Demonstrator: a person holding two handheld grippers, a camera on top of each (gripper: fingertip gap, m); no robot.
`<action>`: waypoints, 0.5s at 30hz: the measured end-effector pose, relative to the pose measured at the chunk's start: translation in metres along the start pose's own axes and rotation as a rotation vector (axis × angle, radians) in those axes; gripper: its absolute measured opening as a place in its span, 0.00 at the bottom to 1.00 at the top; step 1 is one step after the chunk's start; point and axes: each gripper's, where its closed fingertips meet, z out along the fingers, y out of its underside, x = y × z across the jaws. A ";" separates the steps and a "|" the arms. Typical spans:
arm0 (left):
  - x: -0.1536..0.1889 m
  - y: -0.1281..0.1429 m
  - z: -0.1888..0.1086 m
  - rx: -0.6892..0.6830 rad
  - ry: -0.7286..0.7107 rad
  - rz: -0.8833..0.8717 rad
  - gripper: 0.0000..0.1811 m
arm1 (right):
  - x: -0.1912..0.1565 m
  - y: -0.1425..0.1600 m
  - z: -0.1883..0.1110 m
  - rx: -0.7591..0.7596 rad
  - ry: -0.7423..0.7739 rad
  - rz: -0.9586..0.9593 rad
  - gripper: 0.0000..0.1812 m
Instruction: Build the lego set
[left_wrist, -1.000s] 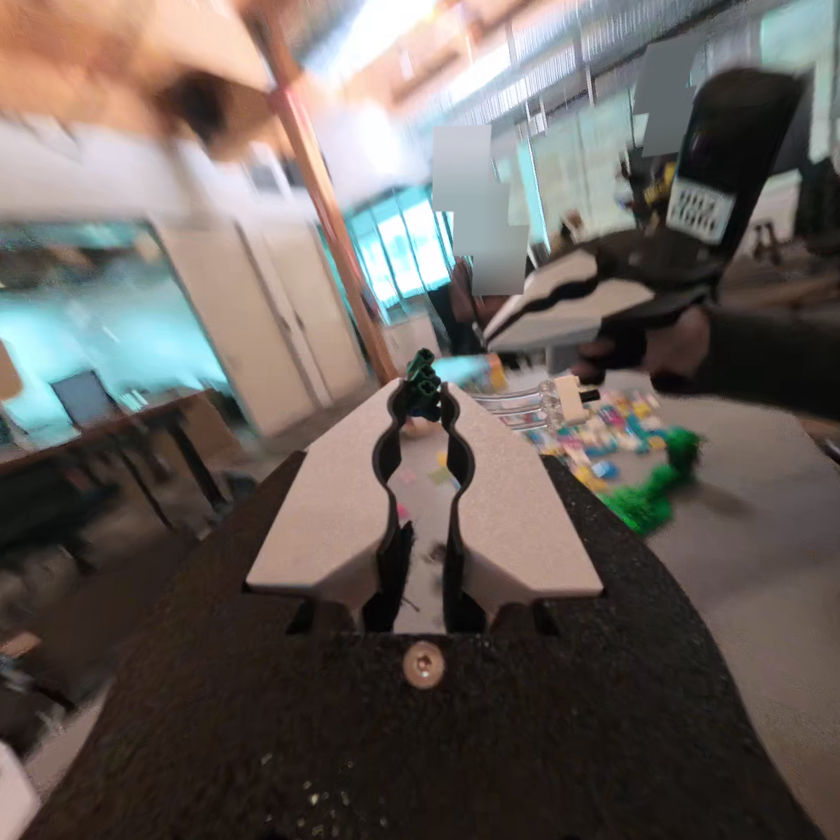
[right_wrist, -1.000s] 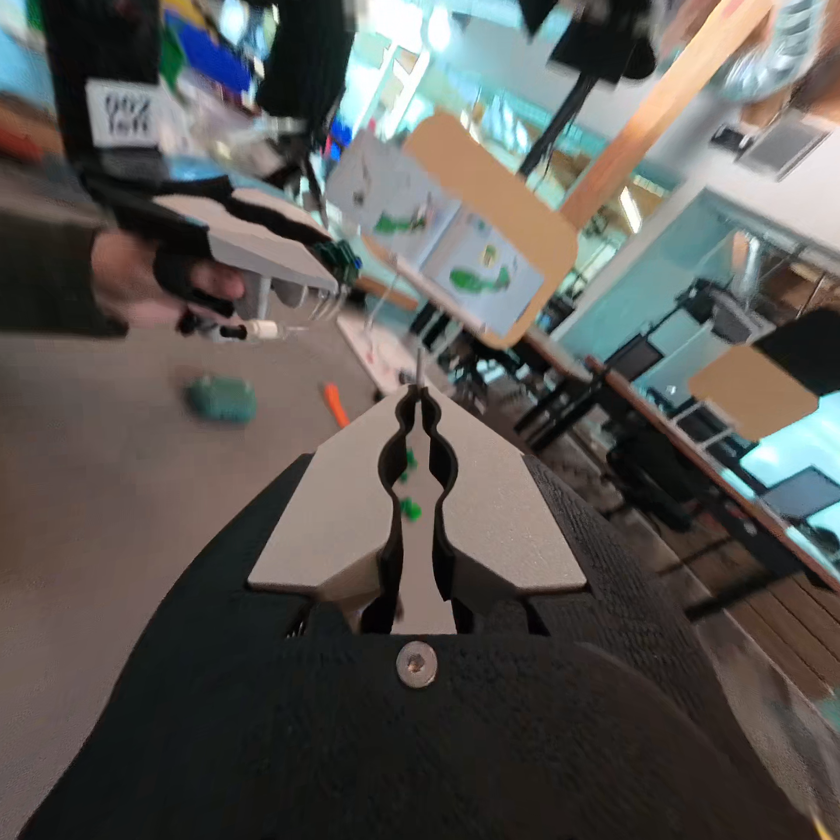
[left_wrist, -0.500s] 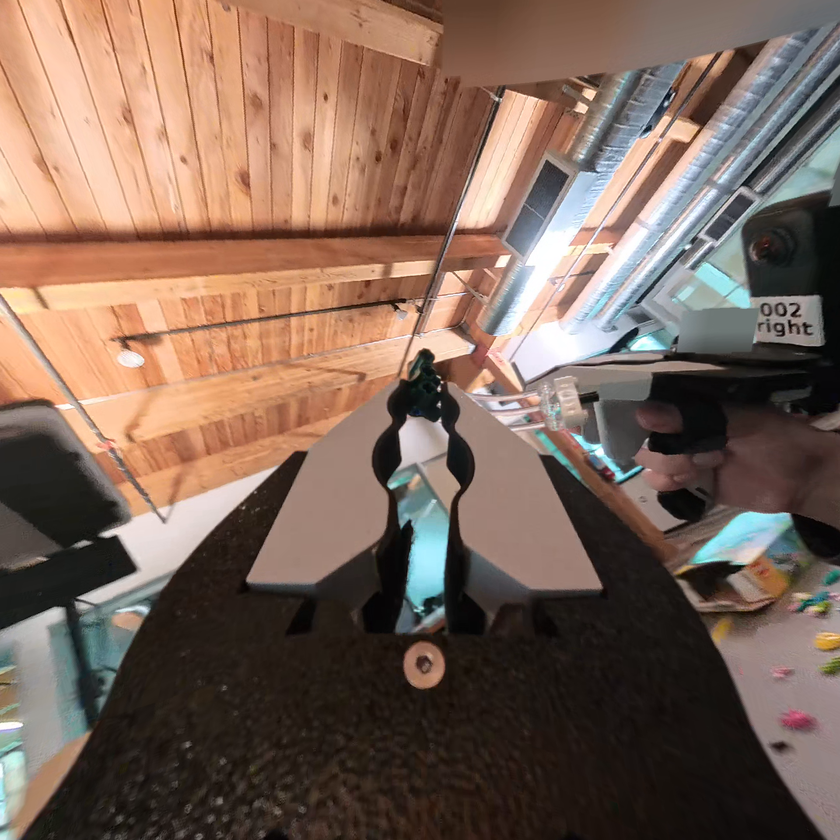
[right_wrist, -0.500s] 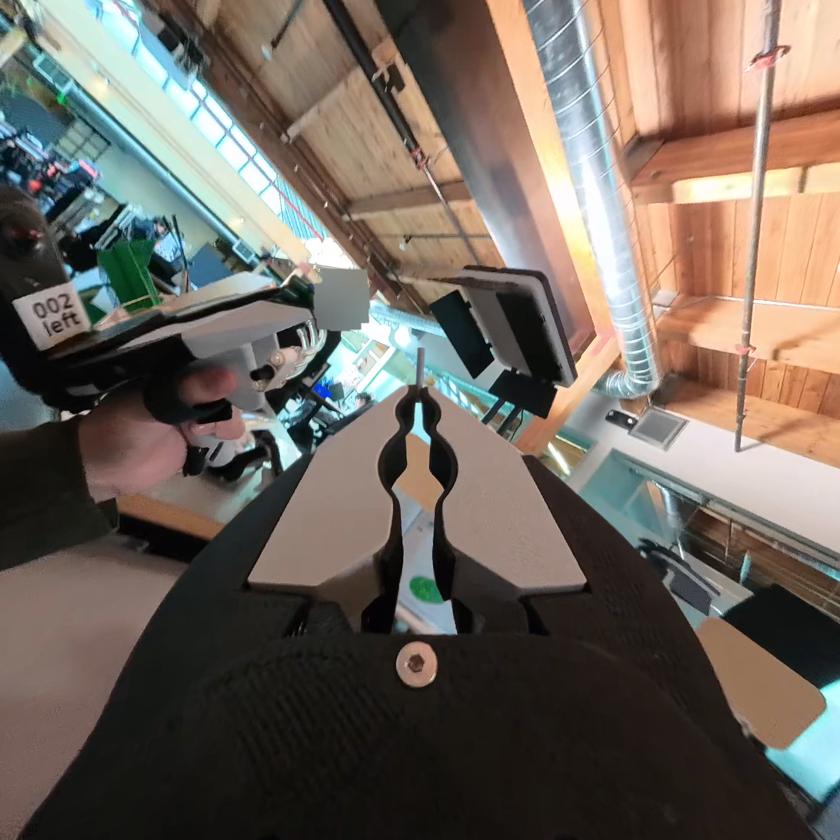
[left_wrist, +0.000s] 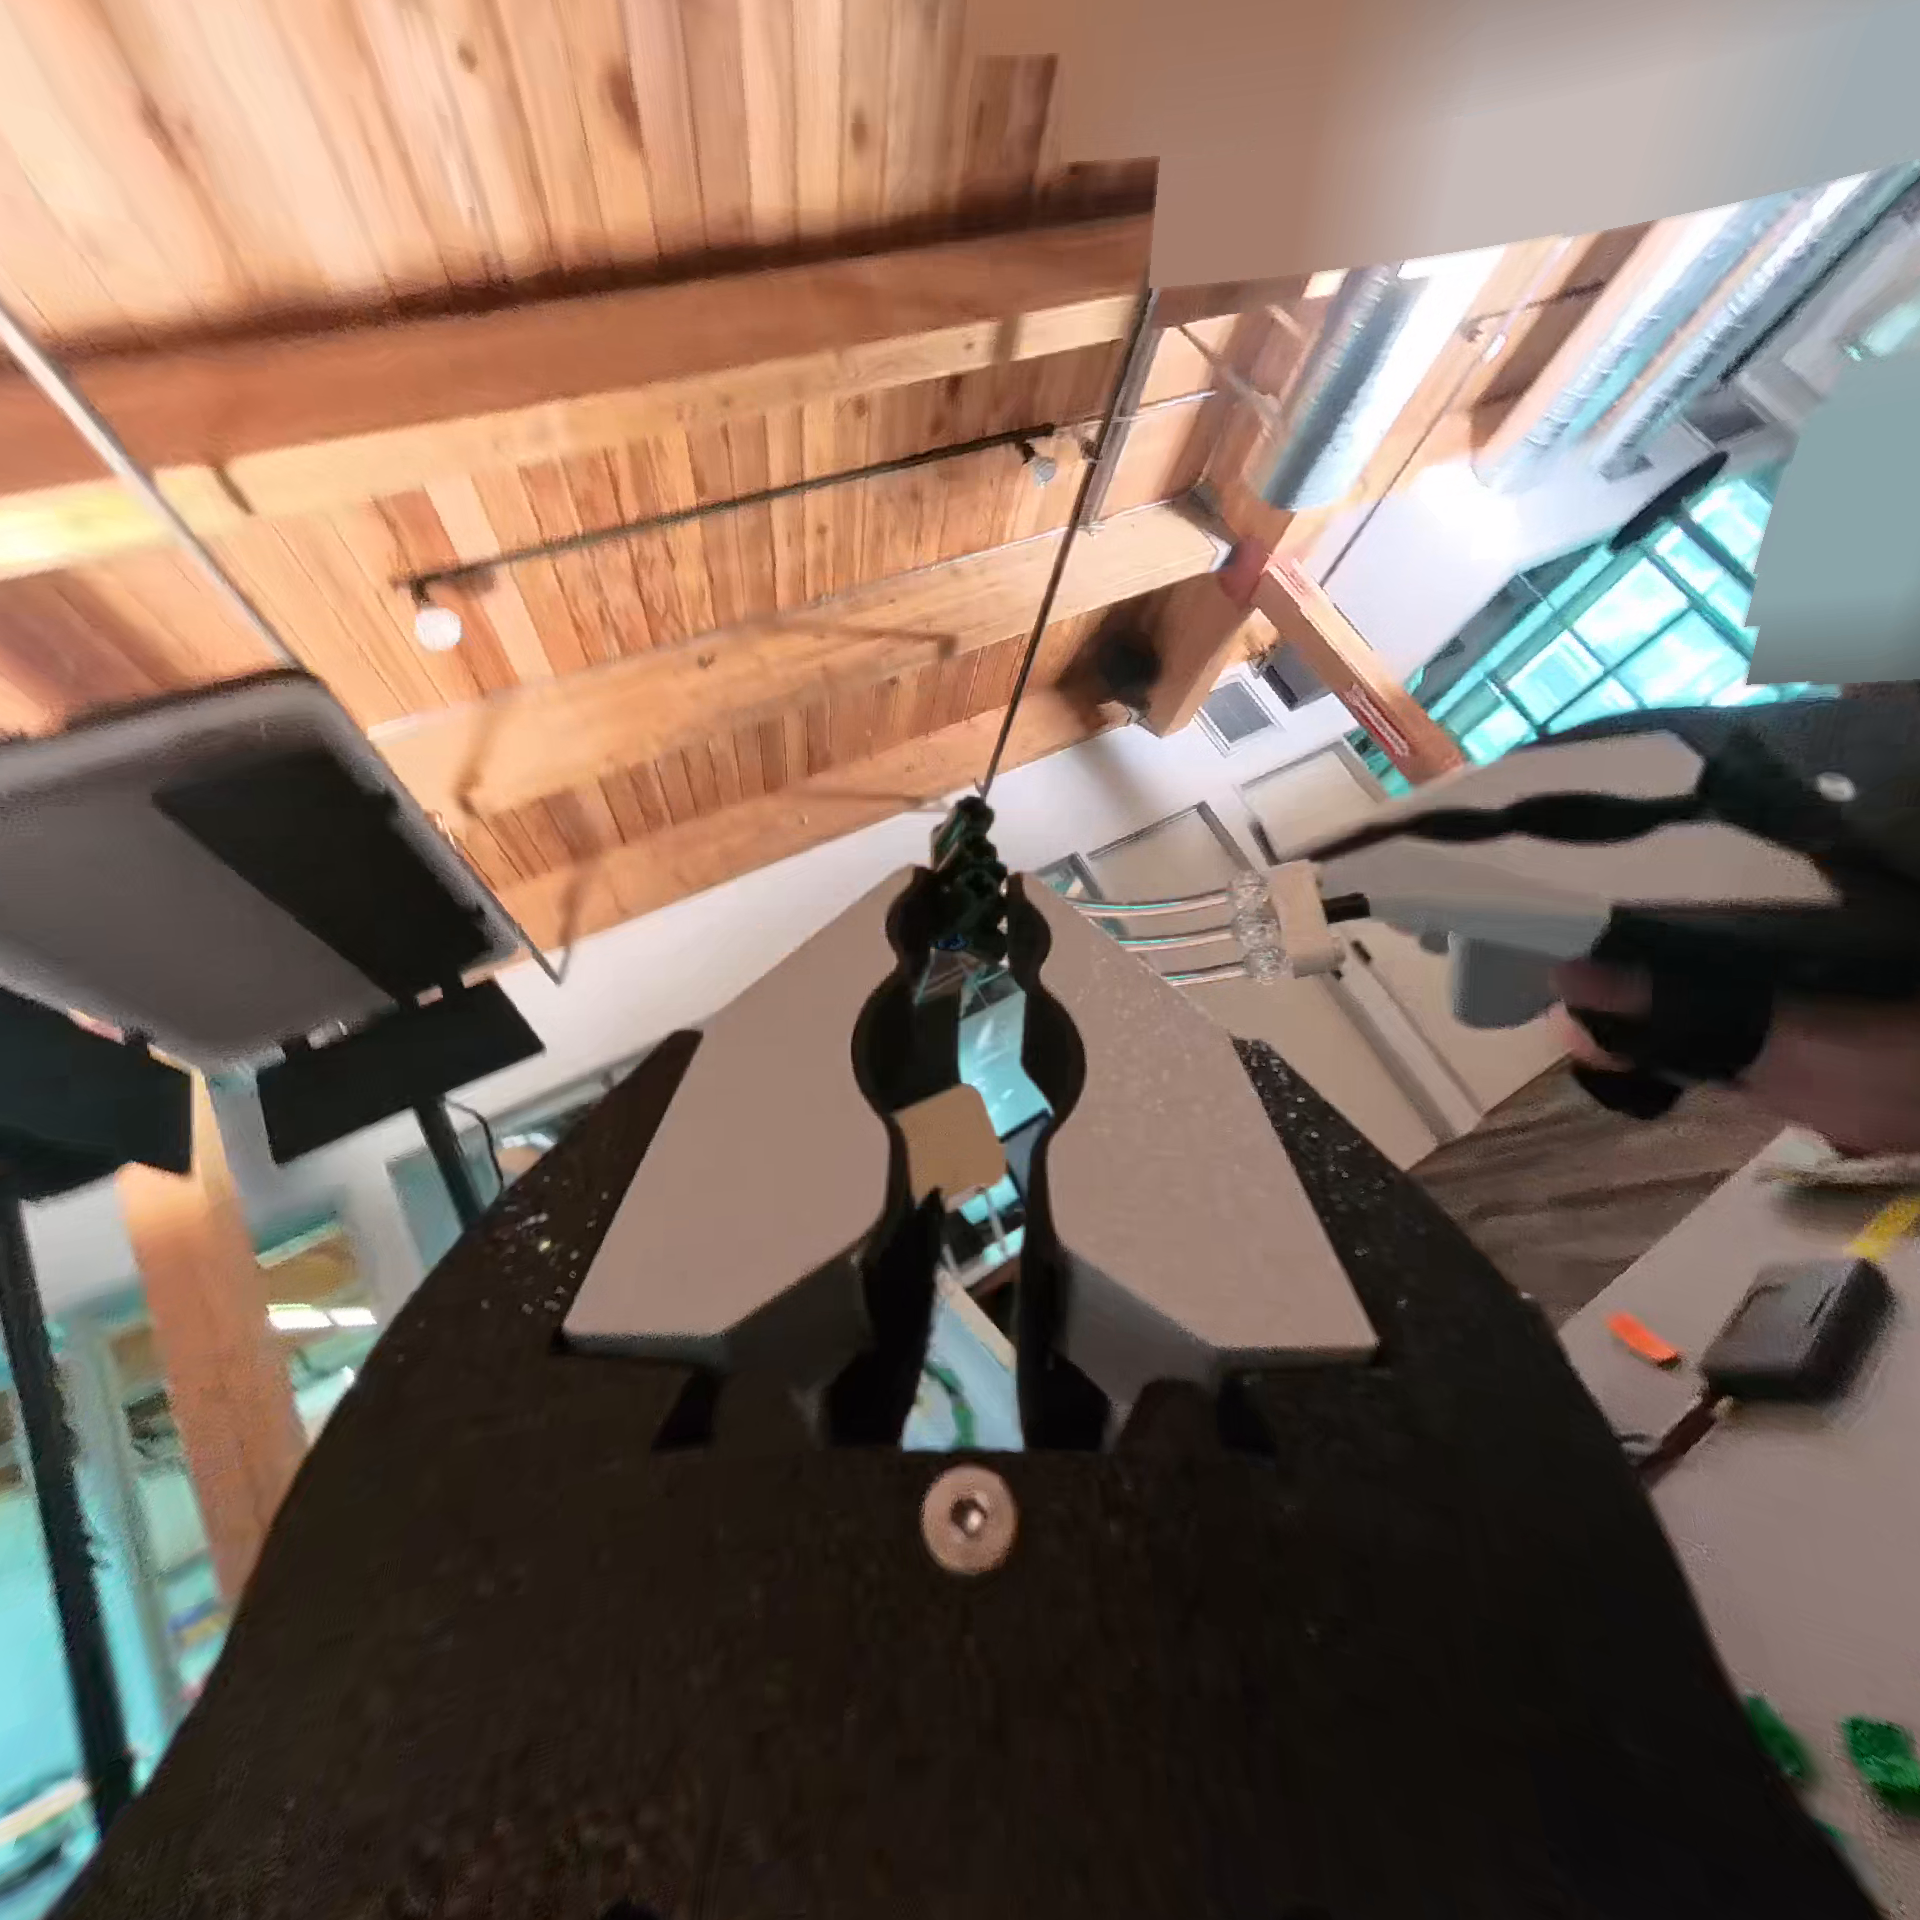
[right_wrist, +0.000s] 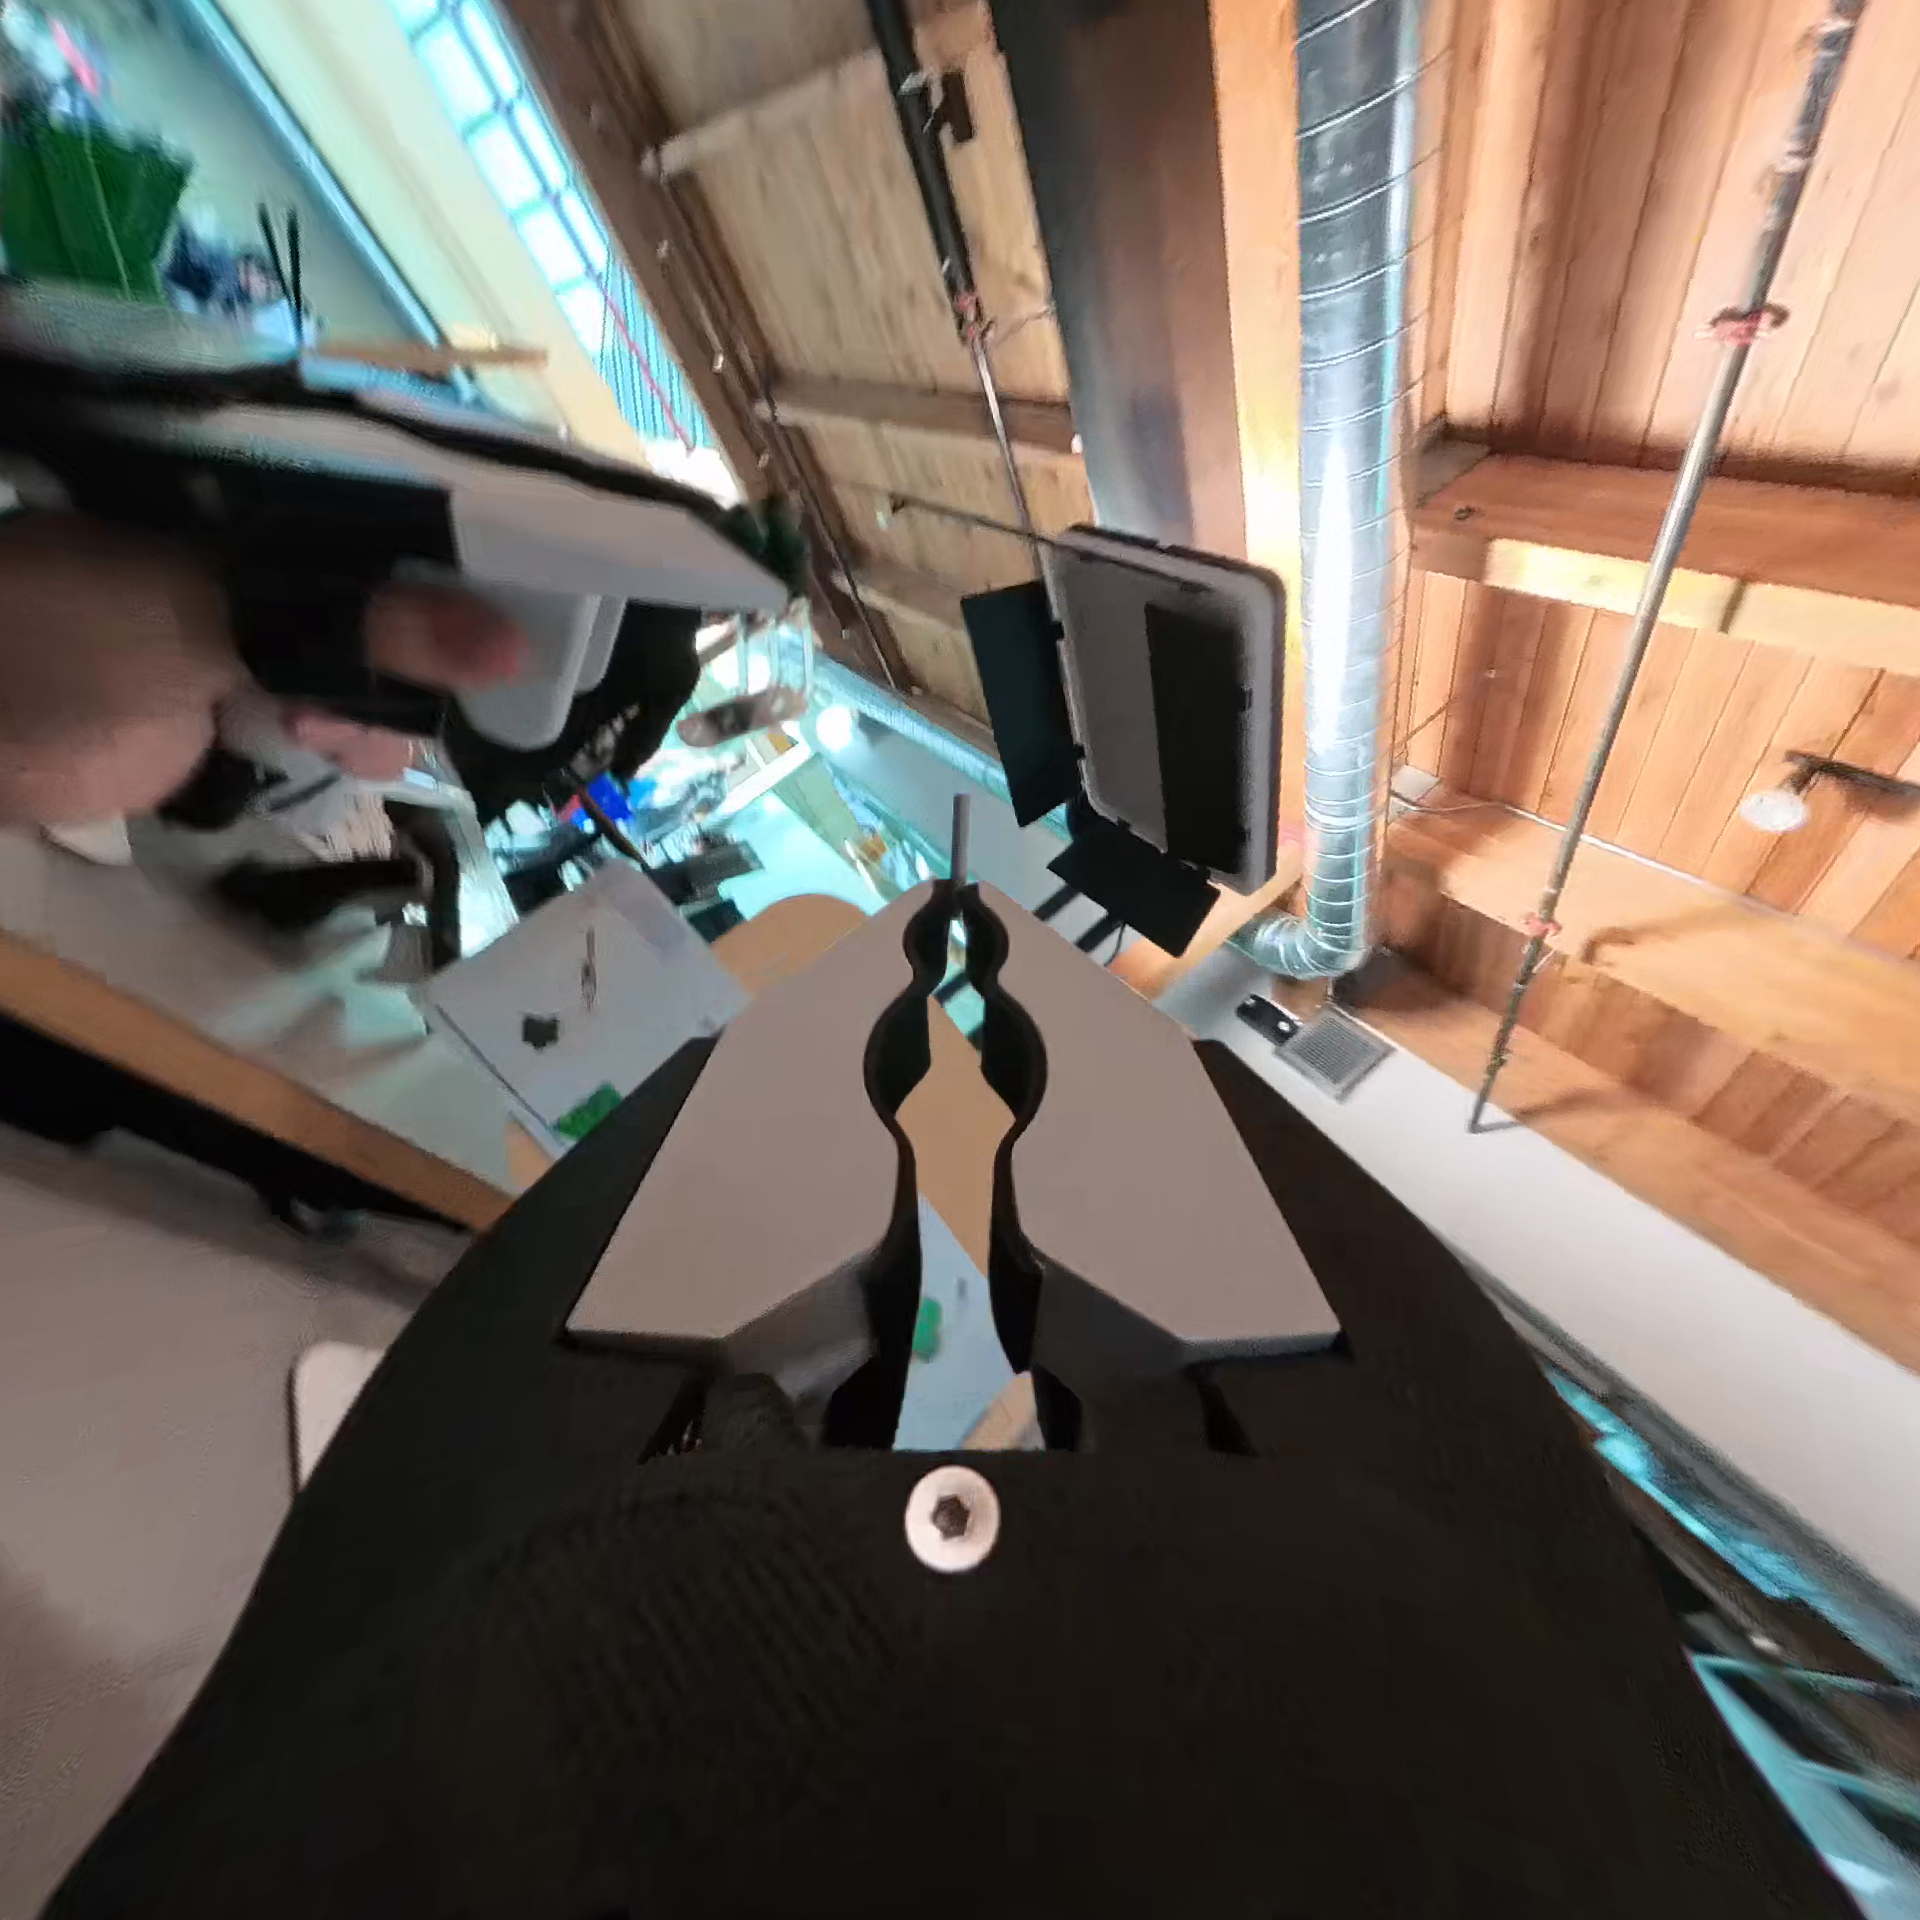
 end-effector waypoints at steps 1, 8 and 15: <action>-0.003 0.002 0.000 -0.002 -0.017 -0.052 0.06 | -0.003 0.003 0.001 -0.014 -0.011 -0.036 0.00; -0.005 0.014 0.004 -0.065 -0.013 -0.167 0.06 | -0.011 0.006 -0.004 -0.074 -0.027 -0.366 0.00; 0.010 0.013 0.005 -0.103 0.136 -0.334 0.06 | -0.002 -0.028 0.003 0.006 -0.199 -1.241 0.00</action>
